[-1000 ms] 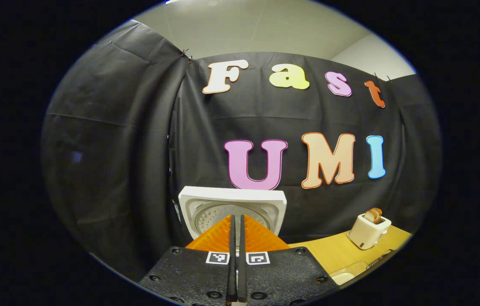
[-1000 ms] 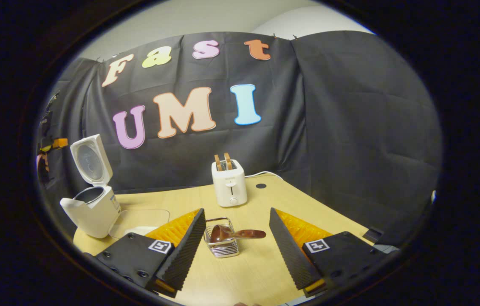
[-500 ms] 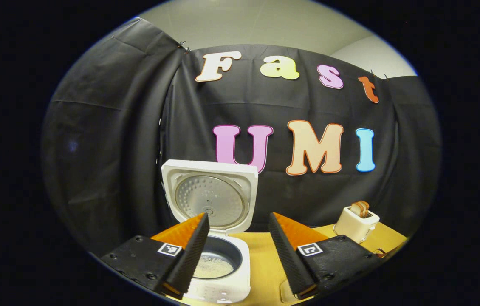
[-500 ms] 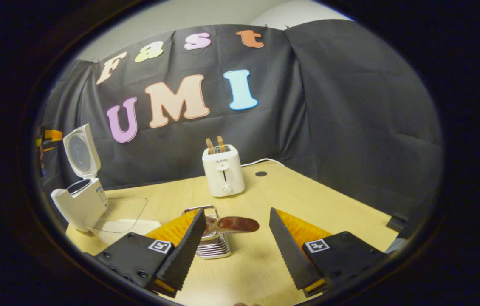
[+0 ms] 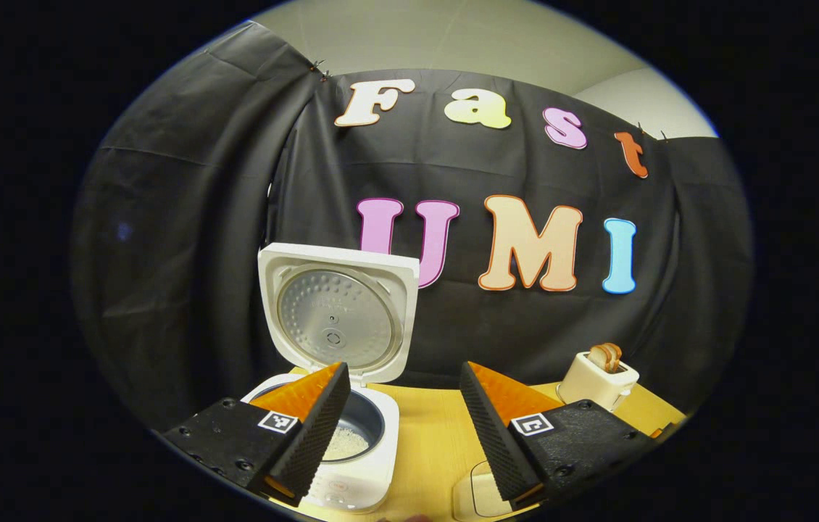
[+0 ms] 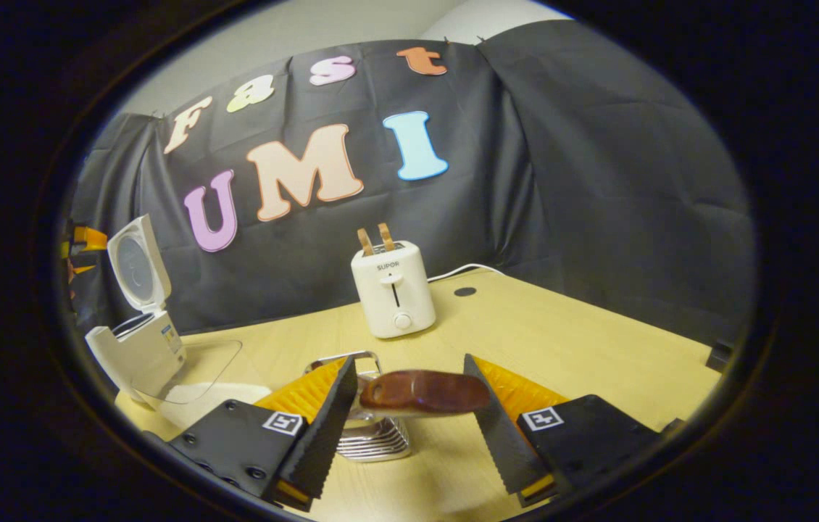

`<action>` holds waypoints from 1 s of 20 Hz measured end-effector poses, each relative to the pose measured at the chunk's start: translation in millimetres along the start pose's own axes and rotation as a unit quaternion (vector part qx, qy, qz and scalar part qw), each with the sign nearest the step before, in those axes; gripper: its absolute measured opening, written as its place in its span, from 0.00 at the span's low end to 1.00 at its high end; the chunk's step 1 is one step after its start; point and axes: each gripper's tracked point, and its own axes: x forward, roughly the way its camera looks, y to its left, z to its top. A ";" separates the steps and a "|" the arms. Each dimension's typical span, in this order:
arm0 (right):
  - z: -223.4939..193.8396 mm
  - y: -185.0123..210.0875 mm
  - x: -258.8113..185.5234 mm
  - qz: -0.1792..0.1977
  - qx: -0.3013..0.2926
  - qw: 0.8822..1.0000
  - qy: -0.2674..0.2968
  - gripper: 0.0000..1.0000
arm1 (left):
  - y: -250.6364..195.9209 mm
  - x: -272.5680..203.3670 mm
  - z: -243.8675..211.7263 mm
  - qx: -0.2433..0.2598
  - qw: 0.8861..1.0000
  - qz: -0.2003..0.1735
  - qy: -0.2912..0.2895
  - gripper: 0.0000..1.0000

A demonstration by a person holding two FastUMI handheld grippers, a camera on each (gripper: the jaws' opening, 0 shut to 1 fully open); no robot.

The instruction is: Close the left gripper, press the button to open the rice cooker; take a wooden spoon from the chopstick holder with the right hand, scoop a spoonful of rice and pour it into the rice cooker, then put the wooden spoon back into the chopstick holder.

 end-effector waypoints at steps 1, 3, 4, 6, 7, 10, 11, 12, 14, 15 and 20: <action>0.2 1.4 4.4 0.003 0.001 1.000 -0.001 0.92 | 2.3 -1.0 -3.1 0.002 1.000 0.004 0.004 0.90; -0.3 5.3 11.1 0.014 0.005 1.000 -0.007 0.89 | 3.4 -3.8 -7.2 -0.002 1.000 0.006 0.008 0.91; 1.5 7.5 13.6 0.017 0.006 1.000 -0.011 0.76 | 5.7 -4.5 -9.0 -0.003 1.000 0.007 0.010 0.91; 5.5 11.3 16.7 0.017 0.004 1.000 -0.016 0.58 | 8.1 -5.0 -11.4 -0.005 1.000 0.011 0.013 0.91; 7.5 14.8 17.3 0.023 0.004 1.000 -0.017 0.53 | 9.3 -5.1 -9.8 -0.004 1.000 0.012 0.013 0.90; 16.6 21.9 24.2 0.033 -0.011 0.999 -0.019 0.41 | 7.1 -5.7 -7.8 0.002 1.000 0.008 0.009 0.91; 18.3 21.8 27.0 0.030 -0.018 0.999 -0.014 0.41 | 6.4 -5.8 -6.2 0.005 1.000 0.006 0.009 0.90; 19.4 21.9 29.7 0.027 -0.022 0.999 -0.008 0.41 | 5.5 -5.7 -7.0 0.006 1.000 0.003 0.009 0.91; 22.5 22.8 36.0 0.020 -0.032 0.999 -0.001 0.41 | 4.8 -5.9 -5.8 0.007 1.000 -0.002 0.010 0.91; 25.0 27.2 34.2 0.033 -0.021 0.999 0.003 0.41 | 5.7 -6.0 -6.3 0.007 1.000 -0.003 0.010 0.91; 26.8 44.4 46.1 0.033 -0.026 0.999 0.022 0.31 | 11.1 -9.5 -5.0 0.012 1.000 -0.009 0.010 0.91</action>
